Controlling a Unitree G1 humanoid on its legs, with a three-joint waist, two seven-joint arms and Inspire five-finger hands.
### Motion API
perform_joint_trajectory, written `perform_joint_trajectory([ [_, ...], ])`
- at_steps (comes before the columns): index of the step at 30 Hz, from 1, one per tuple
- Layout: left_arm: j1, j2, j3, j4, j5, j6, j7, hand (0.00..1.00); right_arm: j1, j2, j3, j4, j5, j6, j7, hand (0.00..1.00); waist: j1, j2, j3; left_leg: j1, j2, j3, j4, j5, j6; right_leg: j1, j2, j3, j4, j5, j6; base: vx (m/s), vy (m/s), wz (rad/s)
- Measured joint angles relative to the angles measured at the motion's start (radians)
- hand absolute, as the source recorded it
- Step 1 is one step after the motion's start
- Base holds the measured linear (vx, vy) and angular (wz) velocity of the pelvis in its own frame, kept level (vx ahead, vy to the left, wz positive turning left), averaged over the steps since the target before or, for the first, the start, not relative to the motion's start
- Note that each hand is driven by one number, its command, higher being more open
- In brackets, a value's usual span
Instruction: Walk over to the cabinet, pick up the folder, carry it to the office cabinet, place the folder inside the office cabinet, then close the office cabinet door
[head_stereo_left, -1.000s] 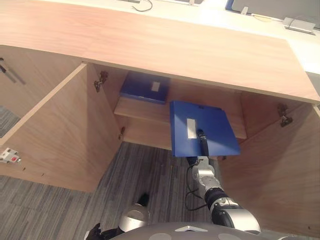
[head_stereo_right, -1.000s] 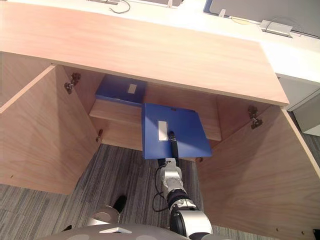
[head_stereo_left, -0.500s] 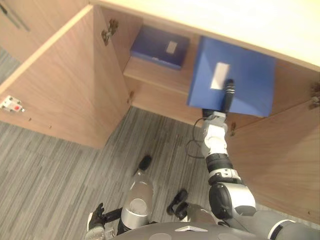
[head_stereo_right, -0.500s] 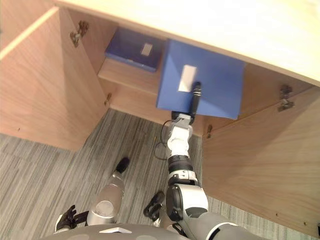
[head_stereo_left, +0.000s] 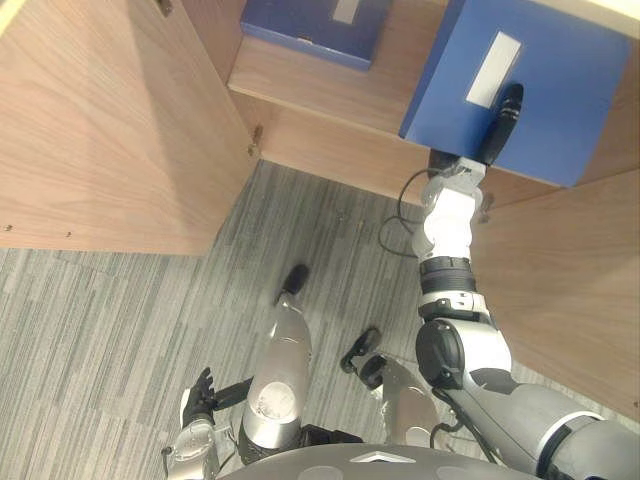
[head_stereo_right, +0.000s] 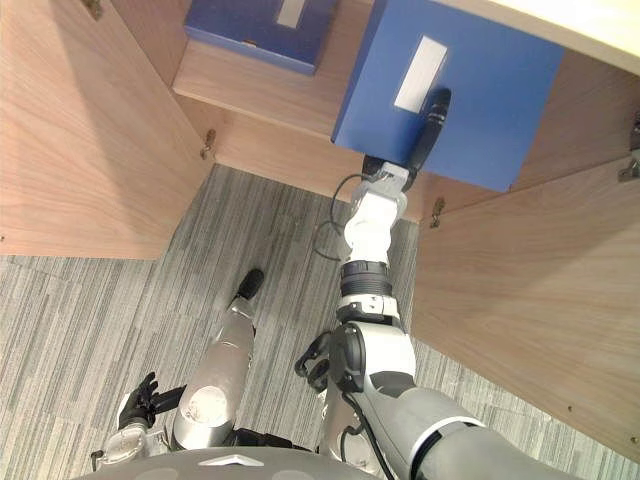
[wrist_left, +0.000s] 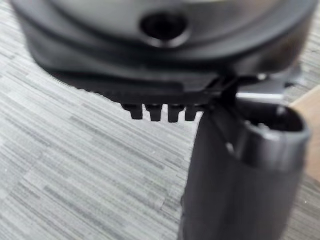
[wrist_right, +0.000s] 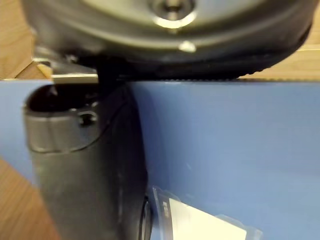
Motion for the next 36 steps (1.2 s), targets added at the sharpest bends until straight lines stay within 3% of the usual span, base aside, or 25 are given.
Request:
perform_joint_trajectory([
  [7,-0.031,-0.004,-0.013,0.001,-0.039,-0.017,-0.003,1.0,-0.22,-0.112,0.061,0.142,-0.05,0.065,-0.042,0.0,0.008,0.039,0.033,-0.18,-0.043,-0.039,0.269,-0.107,-0.009,-0.135,-0.043,-0.006,0.223,-0.101,-0.008,-0.07,0.008,0.08],
  [11,-0.045,-0.004,-0.011,0.0,-0.07,-0.015,-0.001,1.0,-0.366,-0.167,0.112,0.204,-0.049,0.084,-0.075,0.0,0.042,0.069,0.049,-0.301,-0.09,-0.069,0.421,-0.167,-0.012,-0.236,-0.09,-0.015,0.388,-0.179,-0.012,-0.11,0.038,0.18],
  [20,-0.045,-0.021,0.017,0.0,-0.082,0.0,0.011,1.0,-0.447,-0.233,0.133,0.255,-0.039,0.08,-0.156,0.0,0.093,0.073,0.051,-0.428,-0.179,-0.098,0.528,-0.18,-0.03,-0.35,-0.178,-0.023,0.549,-0.248,0.009,-0.04,0.032,0.21],
  [24,-0.045,-0.021,0.025,-0.002,-0.082,0.005,0.014,1.0,-0.471,-0.238,0.067,0.249,0.002,0.026,-0.177,0.0,0.112,0.073,0.051,-0.447,-0.205,-0.107,0.507,-0.166,-0.031,-0.376,-0.208,-0.032,0.567,-0.255,0.009,-0.02,-0.009,0.17],
  [28,-0.044,-0.019,0.027,-0.004,-0.082,0.007,0.022,1.0,-0.472,-0.242,-0.03,0.212,0.044,-0.064,-0.211,0.0,0.117,0.074,0.052,-0.448,-0.227,-0.127,0.46,-0.133,-0.041,-0.376,-0.233,-0.059,0.564,-0.259,0.01,0.0,-0.038,0.27],
  [36,-0.044,-0.019,0.027,-0.01,-0.082,0.006,0.023,1.0,-0.471,-0.266,-0.143,0.099,0.05,-0.135,-0.237,0.0,0.118,0.082,0.054,-0.456,-0.246,-0.144,0.442,-0.125,-0.047,-0.377,-0.252,-0.084,0.565,-0.265,0.013,-0.01,-0.024,0.11],
])
